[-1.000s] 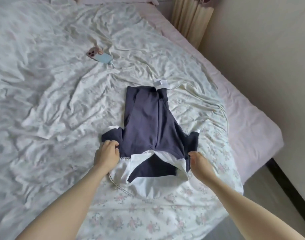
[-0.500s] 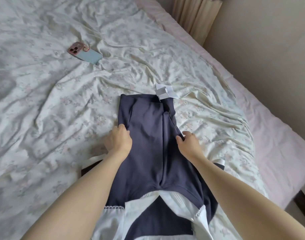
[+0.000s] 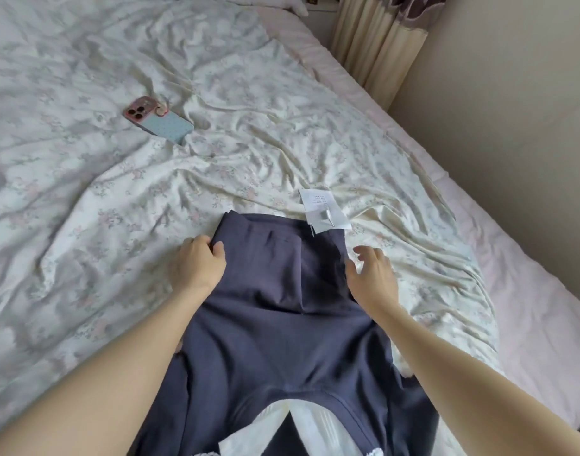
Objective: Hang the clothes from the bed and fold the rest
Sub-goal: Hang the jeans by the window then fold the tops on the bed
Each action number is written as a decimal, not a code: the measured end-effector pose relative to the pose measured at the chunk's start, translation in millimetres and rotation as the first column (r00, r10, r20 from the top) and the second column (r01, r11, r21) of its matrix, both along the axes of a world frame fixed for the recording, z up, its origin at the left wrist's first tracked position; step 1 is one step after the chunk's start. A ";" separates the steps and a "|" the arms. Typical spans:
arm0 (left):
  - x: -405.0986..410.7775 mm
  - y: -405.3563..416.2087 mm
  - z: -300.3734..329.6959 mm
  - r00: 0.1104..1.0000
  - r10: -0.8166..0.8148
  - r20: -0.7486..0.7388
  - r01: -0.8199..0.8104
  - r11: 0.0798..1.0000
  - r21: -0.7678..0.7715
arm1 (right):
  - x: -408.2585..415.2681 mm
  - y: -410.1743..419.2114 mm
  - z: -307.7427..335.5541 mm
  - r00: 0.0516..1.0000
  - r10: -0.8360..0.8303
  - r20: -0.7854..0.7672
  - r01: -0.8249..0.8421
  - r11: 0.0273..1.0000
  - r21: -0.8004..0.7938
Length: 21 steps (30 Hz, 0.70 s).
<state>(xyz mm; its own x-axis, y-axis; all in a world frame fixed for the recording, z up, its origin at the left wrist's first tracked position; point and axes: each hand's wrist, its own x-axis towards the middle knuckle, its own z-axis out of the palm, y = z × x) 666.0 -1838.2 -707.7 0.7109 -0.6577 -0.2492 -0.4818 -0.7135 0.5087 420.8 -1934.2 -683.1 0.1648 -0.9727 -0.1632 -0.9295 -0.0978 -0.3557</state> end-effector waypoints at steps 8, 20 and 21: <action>12.5 -38.9 -6.3 0.997 0.001 0.077 0.009 0.991 -0.135 | 37.9 -37.4 -9.0 0.986 -0.150 0.077 0.151 0.989 -0.003; 1.5 -29.0 1.4 0.964 0.050 0.261 -0.028 0.996 -0.089 | 11.7 -44.9 -5.5 0.877 -0.263 0.402 0.202 0.961 0.187; -9.2 -21.8 2.6 0.939 -0.072 0.337 0.112 0.989 -0.100 | 9.0 -29.7 -3.2 0.923 -0.144 0.356 0.111 0.988 0.111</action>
